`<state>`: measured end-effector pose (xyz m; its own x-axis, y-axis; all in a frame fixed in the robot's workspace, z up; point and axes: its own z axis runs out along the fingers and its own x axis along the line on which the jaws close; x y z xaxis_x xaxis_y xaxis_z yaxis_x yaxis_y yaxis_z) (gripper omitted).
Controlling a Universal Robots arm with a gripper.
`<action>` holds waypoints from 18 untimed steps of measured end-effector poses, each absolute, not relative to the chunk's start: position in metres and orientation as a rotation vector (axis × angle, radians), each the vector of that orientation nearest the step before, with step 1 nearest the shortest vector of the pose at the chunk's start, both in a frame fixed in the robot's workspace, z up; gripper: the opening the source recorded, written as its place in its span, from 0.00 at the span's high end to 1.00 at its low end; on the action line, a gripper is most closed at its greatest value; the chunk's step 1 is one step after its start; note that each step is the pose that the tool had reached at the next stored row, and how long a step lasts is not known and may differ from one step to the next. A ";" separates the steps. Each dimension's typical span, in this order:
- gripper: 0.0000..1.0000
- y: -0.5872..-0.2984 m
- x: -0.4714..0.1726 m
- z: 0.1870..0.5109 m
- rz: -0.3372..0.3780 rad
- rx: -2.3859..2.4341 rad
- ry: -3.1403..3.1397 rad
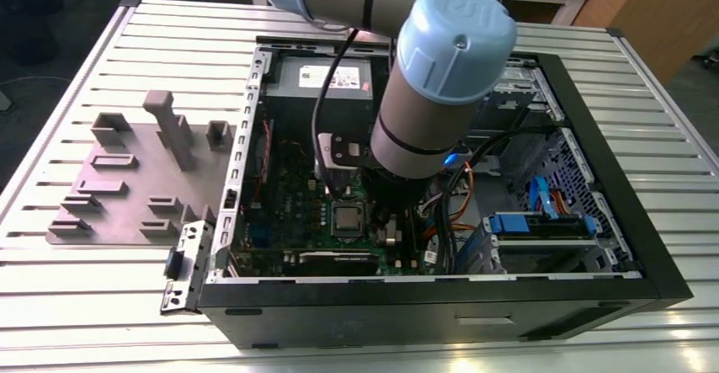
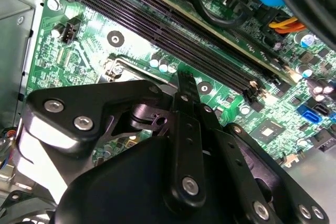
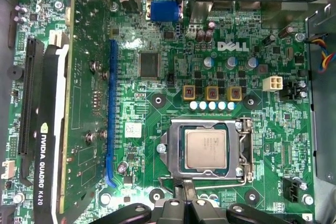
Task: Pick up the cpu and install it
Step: 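Install the first cpu locking lever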
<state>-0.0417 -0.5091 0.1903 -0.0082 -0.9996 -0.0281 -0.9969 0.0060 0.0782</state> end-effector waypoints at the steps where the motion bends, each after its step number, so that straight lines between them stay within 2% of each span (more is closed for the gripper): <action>1: 0.89 -0.509 -0.042 0.190 -0.114 2.189 -2.204; 11: 0.89 -0.509 -0.046 0.189 -0.098 2.197 -2.212; 18: 0.89 -0.509 -0.048 0.203 -0.098 2.197 -2.212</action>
<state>-0.0476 -0.5091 0.2031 -0.0075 -0.9996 -0.0282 -0.9982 0.0058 0.0603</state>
